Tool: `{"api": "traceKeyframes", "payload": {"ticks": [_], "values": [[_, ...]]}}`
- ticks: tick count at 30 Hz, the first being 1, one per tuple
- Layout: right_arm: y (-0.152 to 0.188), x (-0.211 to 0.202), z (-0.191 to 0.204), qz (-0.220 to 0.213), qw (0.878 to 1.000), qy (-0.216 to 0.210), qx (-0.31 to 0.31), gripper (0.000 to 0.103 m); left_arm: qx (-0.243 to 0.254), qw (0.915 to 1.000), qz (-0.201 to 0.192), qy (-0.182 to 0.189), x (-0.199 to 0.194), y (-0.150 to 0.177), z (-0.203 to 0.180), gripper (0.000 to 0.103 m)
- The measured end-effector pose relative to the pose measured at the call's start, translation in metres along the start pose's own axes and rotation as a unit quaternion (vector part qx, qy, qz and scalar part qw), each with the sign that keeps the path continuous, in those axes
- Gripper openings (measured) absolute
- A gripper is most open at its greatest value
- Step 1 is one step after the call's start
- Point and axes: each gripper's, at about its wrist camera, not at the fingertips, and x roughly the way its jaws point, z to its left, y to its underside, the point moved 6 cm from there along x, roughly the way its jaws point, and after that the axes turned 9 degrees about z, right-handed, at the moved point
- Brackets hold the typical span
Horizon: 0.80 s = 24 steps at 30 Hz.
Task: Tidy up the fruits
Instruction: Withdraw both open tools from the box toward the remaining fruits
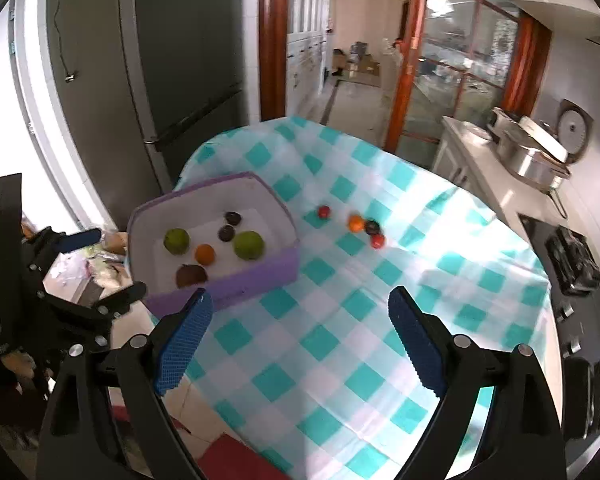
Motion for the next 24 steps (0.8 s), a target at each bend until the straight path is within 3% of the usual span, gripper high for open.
{"api": "traceKeyframes", "payload": {"ticks": [5, 11, 20, 24], "values": [[0.030, 0.017, -0.017, 0.014, 1.000, -0.003, 0.025, 0.087, 0.002, 0.9997, 0.015, 0.022, 0.019, 0.010, -0.002, 0.101], [0.039, 0.074, -0.044, 0.058, 0.996, -0.015, 0.072, 0.087, 0.029, 0.9977, 0.048, 0.037, 0.064, 0.004, -0.019, 0.101], [0.034, 0.190, -0.098, 0.122, 0.984, -0.010, 0.128, 0.087, 0.064, 0.9902, 0.102, 0.070, 0.153, -0.039, -0.070, 0.101], [0.024, 0.265, -0.126, 0.149, 0.978, -0.017, 0.147, 0.087, 0.075, 0.9879, 0.118, 0.067, 0.204, -0.066, -0.093, 0.101]]}}
